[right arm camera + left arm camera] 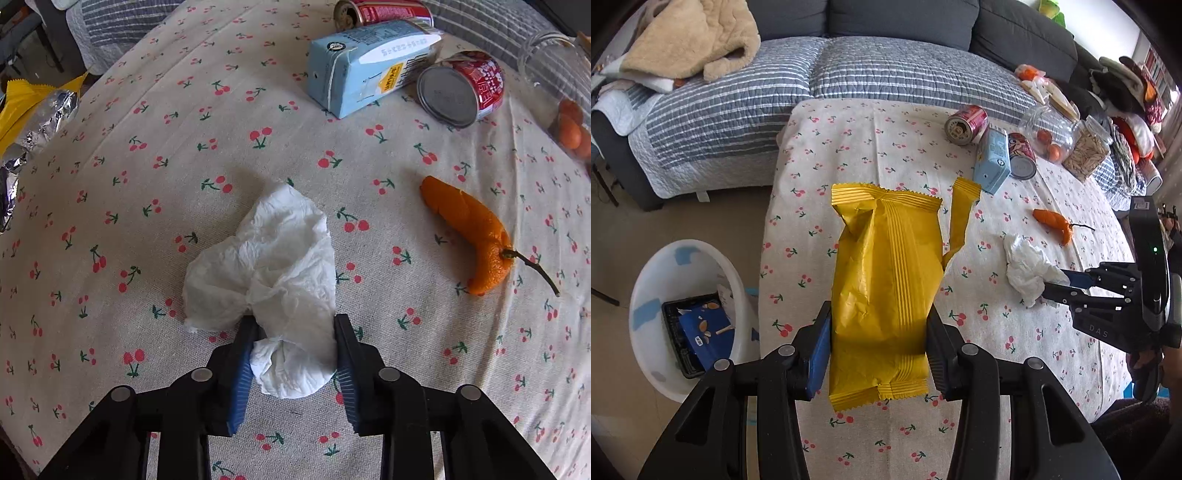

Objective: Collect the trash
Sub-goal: 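Grasp the white tissue with the right tool while the left tool holds the yellow wrapper, then carry both items over the white bin and release them with both tools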

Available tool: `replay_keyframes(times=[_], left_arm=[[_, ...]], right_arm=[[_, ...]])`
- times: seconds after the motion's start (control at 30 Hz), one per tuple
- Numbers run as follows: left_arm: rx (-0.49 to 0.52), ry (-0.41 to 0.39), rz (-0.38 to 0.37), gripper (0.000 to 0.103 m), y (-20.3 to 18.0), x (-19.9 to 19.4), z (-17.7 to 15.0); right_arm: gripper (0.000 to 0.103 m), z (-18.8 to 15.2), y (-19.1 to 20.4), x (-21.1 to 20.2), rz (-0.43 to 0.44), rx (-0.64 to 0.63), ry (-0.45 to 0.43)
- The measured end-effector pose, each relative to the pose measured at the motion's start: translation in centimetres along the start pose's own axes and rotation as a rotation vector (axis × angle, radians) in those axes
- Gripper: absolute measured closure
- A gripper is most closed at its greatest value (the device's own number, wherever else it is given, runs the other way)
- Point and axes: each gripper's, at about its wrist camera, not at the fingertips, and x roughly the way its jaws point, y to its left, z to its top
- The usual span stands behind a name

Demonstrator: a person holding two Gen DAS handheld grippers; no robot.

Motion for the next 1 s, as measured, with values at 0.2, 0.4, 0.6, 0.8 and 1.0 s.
replay_keyframes(times=[0.2, 0.4, 0.6, 0.8, 1.0], left_arm=[[-0.046, -0.081, 0.034, 0.055, 2.1, -2.0, 0.1], [-0.088, -0.158, 0.084, 0.055, 5.0, -3.9, 0.0], [-0.148, -0.206, 0.13, 0.055, 8.7, -5.1, -0.8], [-0.192, -0.216, 0.187, 0.055, 12.6, -5.0, -1.7], [-0.251, -0.214, 0.222, 0.038, 15.9, -4.5, -2.3]], right_arm=[[0.077, -0.2, 0.2, -2.3, 0.025, 0.027, -0.063], [0.077, -0.2, 1.7, -5.1, 0.088, 0.053, -0.148], [0.077, 0.2, 4.4, -7.0, 0.124, 0.033, -0.212], [0.077, 0.9, 7.2, -7.2, 0.16, 0.008, -0.236], [0.077, 1.4, 9.9, -6.7, 0.183, -0.005, -0.241]])
